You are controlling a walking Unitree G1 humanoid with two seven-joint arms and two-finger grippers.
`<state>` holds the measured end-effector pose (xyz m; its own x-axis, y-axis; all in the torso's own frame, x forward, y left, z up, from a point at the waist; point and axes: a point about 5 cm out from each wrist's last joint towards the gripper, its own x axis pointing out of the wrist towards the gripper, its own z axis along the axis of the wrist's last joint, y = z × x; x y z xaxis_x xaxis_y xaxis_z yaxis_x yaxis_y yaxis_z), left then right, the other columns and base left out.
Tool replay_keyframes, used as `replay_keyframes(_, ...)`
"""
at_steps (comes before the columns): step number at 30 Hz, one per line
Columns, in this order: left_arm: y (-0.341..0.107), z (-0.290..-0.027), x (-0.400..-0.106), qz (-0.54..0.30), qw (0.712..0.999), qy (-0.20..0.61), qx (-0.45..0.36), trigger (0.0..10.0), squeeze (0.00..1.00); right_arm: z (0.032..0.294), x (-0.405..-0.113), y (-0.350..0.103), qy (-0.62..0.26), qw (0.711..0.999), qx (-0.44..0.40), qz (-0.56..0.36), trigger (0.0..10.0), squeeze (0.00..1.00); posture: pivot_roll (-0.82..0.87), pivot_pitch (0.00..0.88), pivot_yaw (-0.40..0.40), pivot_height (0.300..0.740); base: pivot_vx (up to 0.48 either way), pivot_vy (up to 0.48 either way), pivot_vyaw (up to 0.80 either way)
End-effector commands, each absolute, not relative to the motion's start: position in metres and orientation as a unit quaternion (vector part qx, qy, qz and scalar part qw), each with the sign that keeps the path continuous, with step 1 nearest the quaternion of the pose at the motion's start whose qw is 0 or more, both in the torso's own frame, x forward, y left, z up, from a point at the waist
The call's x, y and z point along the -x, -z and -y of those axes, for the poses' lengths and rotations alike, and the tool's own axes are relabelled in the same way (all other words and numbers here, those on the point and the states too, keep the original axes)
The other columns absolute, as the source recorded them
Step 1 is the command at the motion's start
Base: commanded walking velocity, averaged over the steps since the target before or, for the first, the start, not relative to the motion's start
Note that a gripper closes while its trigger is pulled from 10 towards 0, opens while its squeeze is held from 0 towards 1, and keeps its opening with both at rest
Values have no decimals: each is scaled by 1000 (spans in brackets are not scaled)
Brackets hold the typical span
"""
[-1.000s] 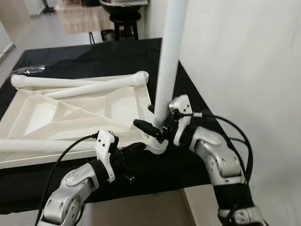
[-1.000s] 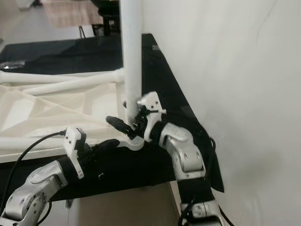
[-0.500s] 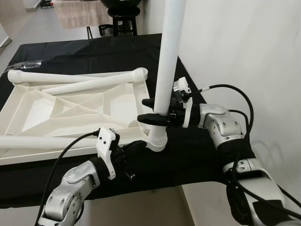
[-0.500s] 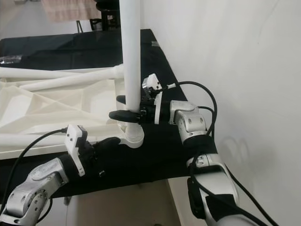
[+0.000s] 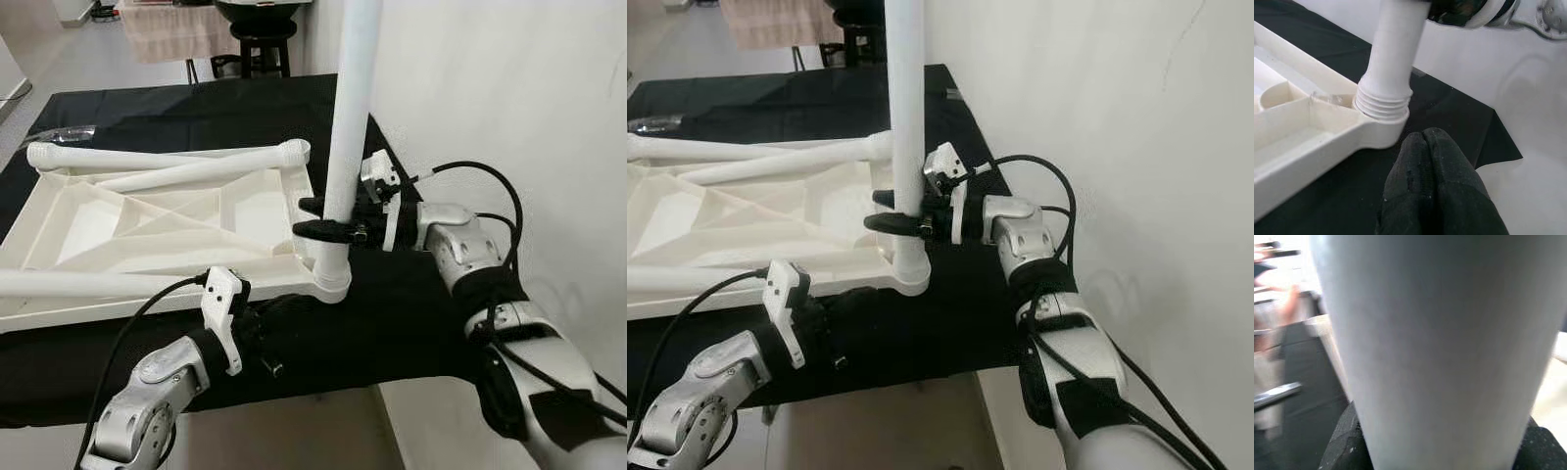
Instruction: Building children table
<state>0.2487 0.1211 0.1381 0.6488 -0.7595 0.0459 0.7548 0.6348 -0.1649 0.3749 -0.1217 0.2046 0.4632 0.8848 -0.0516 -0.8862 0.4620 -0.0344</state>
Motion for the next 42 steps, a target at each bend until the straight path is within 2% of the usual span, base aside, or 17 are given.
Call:
replay_keyframes(1,-138,-120,-247,-17,903,421,85,10000,0,127,-376,-189,-473,879,20,-56,0,0,-10,95,-69,740,0,0,0)
replay_keyframes(2,-138,-121,-246,-17,903,421,84,10000,0,125,-376,-183,-396,916,22,-60,0,0,-6,96,-72,740,0,0,0)
replay_keyframes(3,-138,-121,-246,-17,903,421,84,10000,0,125,-376,-183,-396,916,22,-60,0,0,-6,96,-72,740,0,0,0)
replay_keyframes(4,-139,-122,-247,-17,903,421,83,10000,0,122,-369,-169,-237,969,-1,-71,0,0,-18,102,-60,740,0,0,0)
replay_keyframes(8,-138,-123,-248,-18,903,422,81,10000,0,92,-339,-152,-190,979,-17,-73,0,0,-31,98,-40,740,0,0,0)
replay_keyframes(10,-138,-123,-249,-18,903,422,84,10000,0,79,-342,-153,-230,971,10,-64,0,0,-15,95,-63,740,0,0,0)
replay_keyframes(16,-138,-123,-249,-16,904,418,84,10000,0,77,-351,-147,-235,969,7,-75,0,0,-9,96,-61,740,0,0,0)
replay_keyframes(17,-138,-124,-249,-15,905,417,84,10000,0,77,-352,-147,-236,969,4,-76,588,0,-11,95,-56,740,0,0,0)
replay_keyframes(18,-138,-124,-249,-16,905,417,85,10000,0,76,-353,-151,-238,969,1,-72,10000,67,-15,93,-53,740,0,0,0)
replay_keyframes(19,-138,-124,-249,-17,903,420,85,10000,0,75,-353,-156,-262,963,-6,-62,10000,1000,-15,93,-53,740,0,0,0)
replay_keyframes(21,-138,-123,-249,-18,902,422,86,10000,0,74,-352,-160,-280,958,-10,-56,10000,1000,-15,93,-53,740,0,0,0)
replay_keyframes(24,-137,-121,-249,-20,901,425,86,10000,0,68,-342,-177,-406,914,12,-24,10000,1000,-11,81,-48,740,0,0,0)
replay_keyframes(28,-136,-121,-249,-20,901,425,85,10000,0,79,-347,-192,-458,889,21,4,10000,992,-4,76,-52,740,0,0,0)
replay_keyframes(29,-136,-120,-249,-20,901,424,84,10000,0,87,-356,-196,-459,888,18,7,10000,0,6,72,-58,740,0,0,0)
replay_keyframes(36,-135,-120,-249,-20,902,423,81,10000,0,104,-373,-205,-490,872,6,3,10000,0,17,65,-62,740,0,0,0)
replay_keyframes(39,-135,-118,-247,-16,904,424,53,10000,0,111,-372,-205,-573,819,-3,-25,10000,0,37,55,-68,740,0,0,0)
replay_keyframes(42,-135,-118,-247,-15,905,422,47,10000,0,111,-371,-205,-583,812,-3,-30,10000,0,37,55,-68,740,0,0,0)
